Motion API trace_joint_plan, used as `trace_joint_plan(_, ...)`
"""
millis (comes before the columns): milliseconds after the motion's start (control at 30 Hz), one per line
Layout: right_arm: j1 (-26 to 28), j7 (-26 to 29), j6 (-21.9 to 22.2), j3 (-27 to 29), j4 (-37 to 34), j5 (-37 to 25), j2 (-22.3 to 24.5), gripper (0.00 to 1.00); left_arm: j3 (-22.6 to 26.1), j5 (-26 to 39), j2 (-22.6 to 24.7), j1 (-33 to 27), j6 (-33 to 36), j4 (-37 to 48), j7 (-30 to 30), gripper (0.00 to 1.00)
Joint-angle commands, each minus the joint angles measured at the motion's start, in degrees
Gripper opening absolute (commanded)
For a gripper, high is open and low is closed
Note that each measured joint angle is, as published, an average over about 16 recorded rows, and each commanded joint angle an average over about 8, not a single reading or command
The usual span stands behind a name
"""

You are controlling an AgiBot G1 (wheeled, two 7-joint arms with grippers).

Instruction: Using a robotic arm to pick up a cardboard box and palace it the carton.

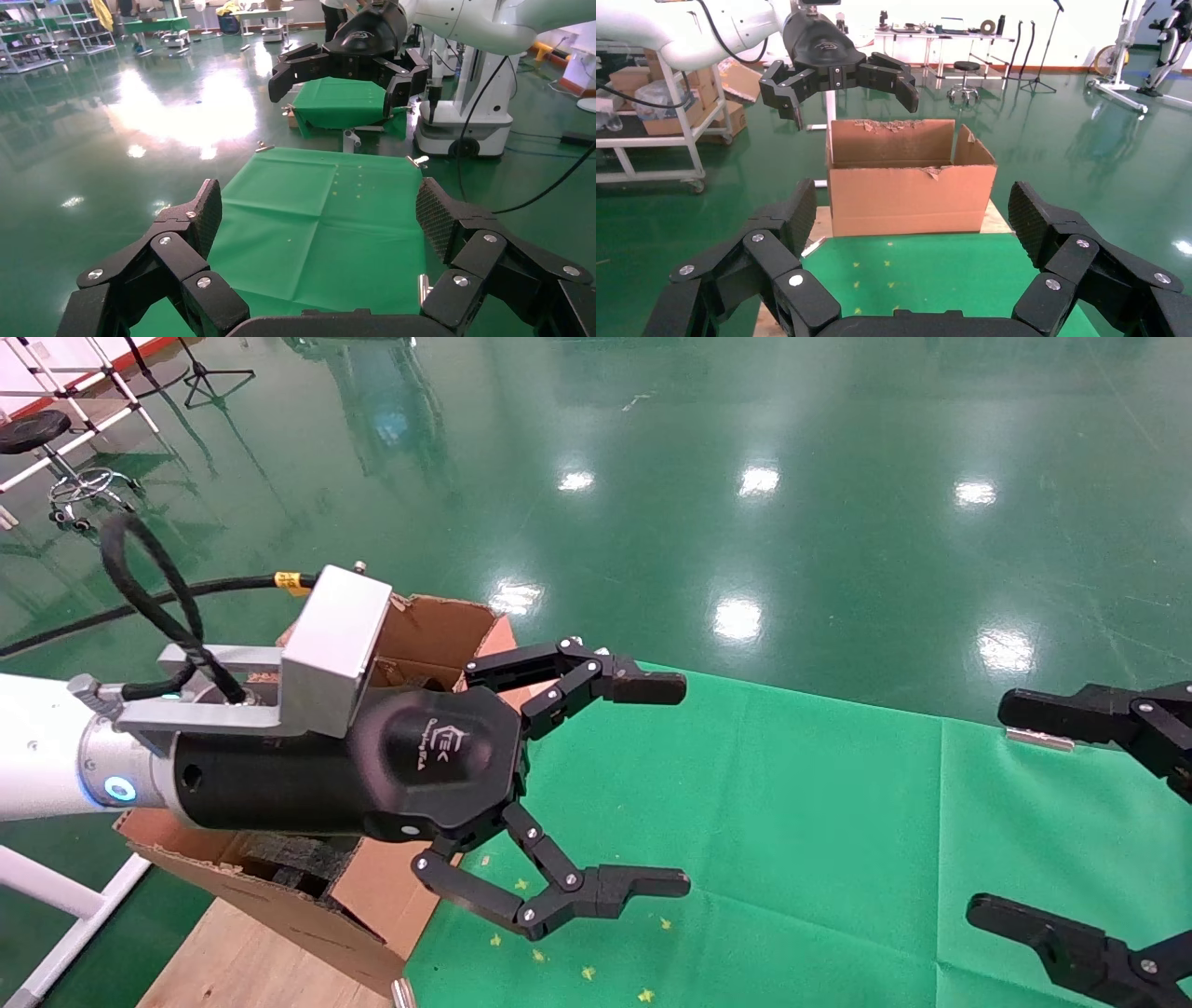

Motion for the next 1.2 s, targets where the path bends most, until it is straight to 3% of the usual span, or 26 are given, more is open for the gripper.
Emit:
trace_joint_plan(33, 0.0, 0.0, 0.0, 0.0, 0.0, 0.0, 0.0, 1.0, 0.0, 0.0, 0.0, 0.0, 0.0, 0.0, 0.0, 1.0)
trace_joint_plan(1200, 0.0, 0.0, 0.0, 0.0, 0.0, 0.0, 0.0, 1.0, 0.0, 0.0, 0.0, 0.0, 0.0, 0.0, 0.0, 1.0)
